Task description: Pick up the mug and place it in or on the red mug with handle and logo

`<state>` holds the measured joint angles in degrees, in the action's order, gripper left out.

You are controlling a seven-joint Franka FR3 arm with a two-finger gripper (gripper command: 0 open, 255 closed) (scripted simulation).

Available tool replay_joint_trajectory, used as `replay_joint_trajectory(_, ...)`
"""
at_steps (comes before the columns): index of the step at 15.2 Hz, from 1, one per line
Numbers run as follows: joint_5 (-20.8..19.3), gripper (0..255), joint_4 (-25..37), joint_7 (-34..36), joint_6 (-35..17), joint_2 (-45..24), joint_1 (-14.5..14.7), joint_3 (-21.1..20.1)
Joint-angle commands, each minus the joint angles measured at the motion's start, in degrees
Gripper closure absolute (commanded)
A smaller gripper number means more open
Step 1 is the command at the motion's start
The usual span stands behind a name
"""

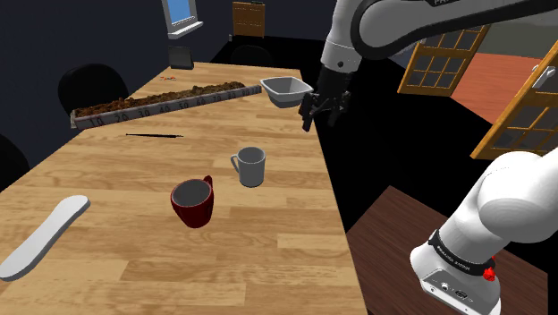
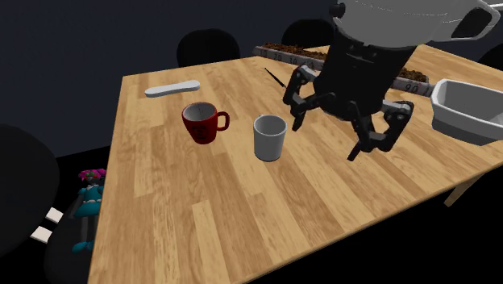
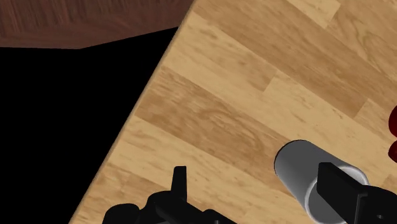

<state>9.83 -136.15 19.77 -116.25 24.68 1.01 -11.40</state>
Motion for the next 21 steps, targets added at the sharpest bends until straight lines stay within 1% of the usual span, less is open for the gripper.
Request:
replay_joint_trajectory(1,-0.5,0,2.3,1.8,-2.6,-4.8,0.0,-1.5)
replay_joint_trajectory(6,-3.2,0,8.2,7.2,-7.7,-15.9,0.1,-4.9)
replay_joint_trajectory(12,-9.0,0,17.9,14.5,-11.2,-29.8,1.4,-7.2)
replay_joint_trajectory(13,-9.0,0,18.0,14.6,-11.2,-30.0,1.5,-7.1)
replay_joint_trajectory(20,-10.4,0,16.0,15.6,-16.5,-33.5,1.9,-7.0)
replay_joint_trajectory(21,-10.4,0,16.0,15.6,-16.5,-33.5,1.9,-7.0)
